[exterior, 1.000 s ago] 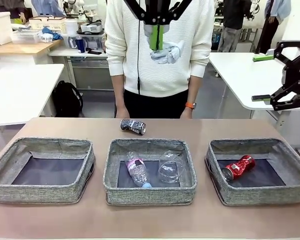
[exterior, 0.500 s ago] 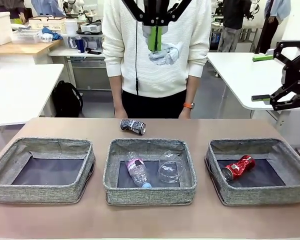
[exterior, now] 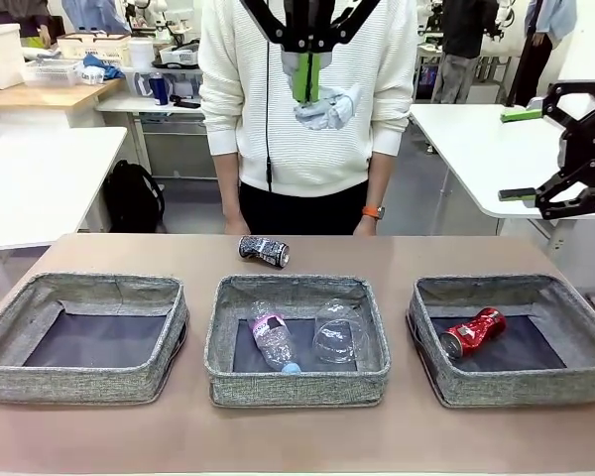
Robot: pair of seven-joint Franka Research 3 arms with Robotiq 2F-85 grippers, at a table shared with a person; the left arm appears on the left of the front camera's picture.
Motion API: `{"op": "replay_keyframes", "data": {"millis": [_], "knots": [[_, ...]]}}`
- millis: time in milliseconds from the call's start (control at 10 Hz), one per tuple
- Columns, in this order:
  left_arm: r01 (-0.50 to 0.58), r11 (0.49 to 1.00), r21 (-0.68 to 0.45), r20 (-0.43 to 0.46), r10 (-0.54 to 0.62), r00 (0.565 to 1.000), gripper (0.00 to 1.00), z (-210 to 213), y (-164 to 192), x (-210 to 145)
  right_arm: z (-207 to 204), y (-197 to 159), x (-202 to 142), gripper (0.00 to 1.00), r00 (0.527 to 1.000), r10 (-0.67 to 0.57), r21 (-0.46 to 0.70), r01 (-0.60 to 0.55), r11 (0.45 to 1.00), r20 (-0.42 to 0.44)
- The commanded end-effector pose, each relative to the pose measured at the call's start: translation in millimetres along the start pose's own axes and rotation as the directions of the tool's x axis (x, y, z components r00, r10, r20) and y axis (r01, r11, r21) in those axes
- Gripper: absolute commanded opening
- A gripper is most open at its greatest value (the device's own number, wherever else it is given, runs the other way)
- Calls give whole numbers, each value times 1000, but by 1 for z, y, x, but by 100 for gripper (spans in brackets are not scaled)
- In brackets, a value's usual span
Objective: Sort the waste into the appropriate baskets.
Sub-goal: Place the picked waste into the Fabric basket indicated by the person.
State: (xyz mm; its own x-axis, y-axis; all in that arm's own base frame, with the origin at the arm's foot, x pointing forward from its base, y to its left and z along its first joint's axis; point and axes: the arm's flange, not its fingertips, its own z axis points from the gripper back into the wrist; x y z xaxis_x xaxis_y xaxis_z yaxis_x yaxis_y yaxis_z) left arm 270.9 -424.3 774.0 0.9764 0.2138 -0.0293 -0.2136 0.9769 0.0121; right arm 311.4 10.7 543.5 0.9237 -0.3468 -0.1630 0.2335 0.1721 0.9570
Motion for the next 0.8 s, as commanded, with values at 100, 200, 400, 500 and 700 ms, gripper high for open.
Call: {"op": "replay_keyframes", "data": {"millis": [100,200,400,500,700], "knots": [[-17,1000,-1,4,17,1000,1,-2,7,-1,-1,3,0,100,1000,5,26,-5,1000,-3],[-17,1000,-1,4,17,1000,1,-2,7,-1,-1,3,0,100,1000,5,26,-5,1000,-3],[-17,1000,-1,4,17,1000,1,-2,7,-1,-1,3,0,100,1000,5,26,-5,1000,-3],[-17,1000,-1,4,17,1000,1,-2,7,-1,-1,3,0,100,1000,5,26,-5,1000,-3],[-17,1000,-1,4,17,1000,1,-2,7,-1,-1,3,0,100,1000,5,26,-5,1000,-3]]}}
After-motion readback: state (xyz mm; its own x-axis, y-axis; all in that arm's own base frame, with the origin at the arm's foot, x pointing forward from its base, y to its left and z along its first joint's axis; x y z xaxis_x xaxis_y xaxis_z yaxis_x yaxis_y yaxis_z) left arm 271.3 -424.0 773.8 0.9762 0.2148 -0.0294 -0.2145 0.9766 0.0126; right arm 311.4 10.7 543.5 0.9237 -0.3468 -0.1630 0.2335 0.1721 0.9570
